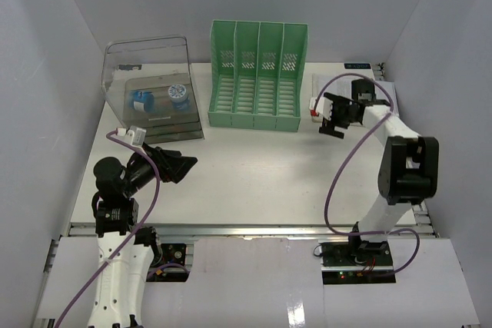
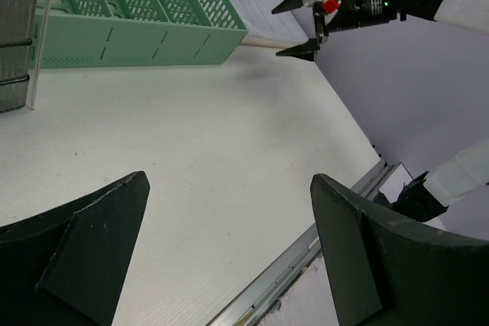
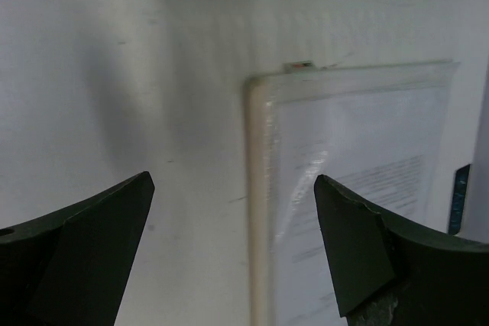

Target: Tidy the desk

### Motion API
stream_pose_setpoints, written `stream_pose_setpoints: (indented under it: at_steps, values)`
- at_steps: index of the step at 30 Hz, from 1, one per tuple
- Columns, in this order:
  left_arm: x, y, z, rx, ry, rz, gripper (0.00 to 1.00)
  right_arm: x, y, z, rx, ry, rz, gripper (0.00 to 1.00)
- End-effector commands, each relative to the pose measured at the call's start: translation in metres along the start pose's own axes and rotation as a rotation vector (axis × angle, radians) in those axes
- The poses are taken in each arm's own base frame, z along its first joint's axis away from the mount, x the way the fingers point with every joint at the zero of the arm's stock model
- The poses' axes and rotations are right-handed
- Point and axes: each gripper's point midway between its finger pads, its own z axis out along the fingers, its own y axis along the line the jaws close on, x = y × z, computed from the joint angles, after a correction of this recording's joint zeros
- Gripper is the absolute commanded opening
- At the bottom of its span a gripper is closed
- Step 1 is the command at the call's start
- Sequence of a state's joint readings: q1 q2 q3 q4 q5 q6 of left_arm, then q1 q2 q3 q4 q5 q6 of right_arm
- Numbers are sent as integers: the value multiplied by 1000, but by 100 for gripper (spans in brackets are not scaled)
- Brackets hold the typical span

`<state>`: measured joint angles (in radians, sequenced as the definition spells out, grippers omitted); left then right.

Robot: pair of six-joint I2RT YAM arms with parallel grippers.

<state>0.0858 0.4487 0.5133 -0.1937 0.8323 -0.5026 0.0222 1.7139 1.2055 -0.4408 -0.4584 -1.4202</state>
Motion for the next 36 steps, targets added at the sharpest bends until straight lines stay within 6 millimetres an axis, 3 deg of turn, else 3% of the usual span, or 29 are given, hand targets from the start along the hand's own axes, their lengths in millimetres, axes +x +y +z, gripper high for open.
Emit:
stream_pose_setpoints:
  at_steps: [1, 6, 12, 14, 17, 21, 23, 28, 30, 32, 36]
  values:
    - [-2, 1, 0, -11, -8, 7, 98, 25, -37, 27, 3, 65, -27, 89]
    - [-1, 2, 0, -14, -8, 2, 98, 43, -47, 55, -27, 91, -10, 85]
    - [0, 2, 1, -8, -6, -10, 98, 58, -45, 72, -61, 118, 18, 76]
    - [1, 2, 2, -6, -3, -19, 98, 63, -51, 74, -64, 142, 31, 63]
    - [5, 2, 3, 7, 8, -47, 98, 74, -39, 84, -134, 167, 67, 43]
    - [20, 9, 7, 9, 31, -173, 98, 73, -26, 83, -185, 163, 84, 23]
    - [32, 12, 9, 13, 57, -292, 98, 69, -21, 79, -192, 154, 79, 9]
    - [39, 4, 13, 22, 40, -419, 98, 44, -16, 49, -158, 99, 111, 8]
    - [44, -8, 19, 42, 57, -448, 98, 27, -1, 36, -160, 43, 195, 8]
    - [41, -11, 29, 27, 32, -453, 98, 8, -3, 7, -107, -10, 246, 8]
    - [62, -47, 56, 77, 105, -506, 98, -14, 26, -38, -70, -119, 370, 8]
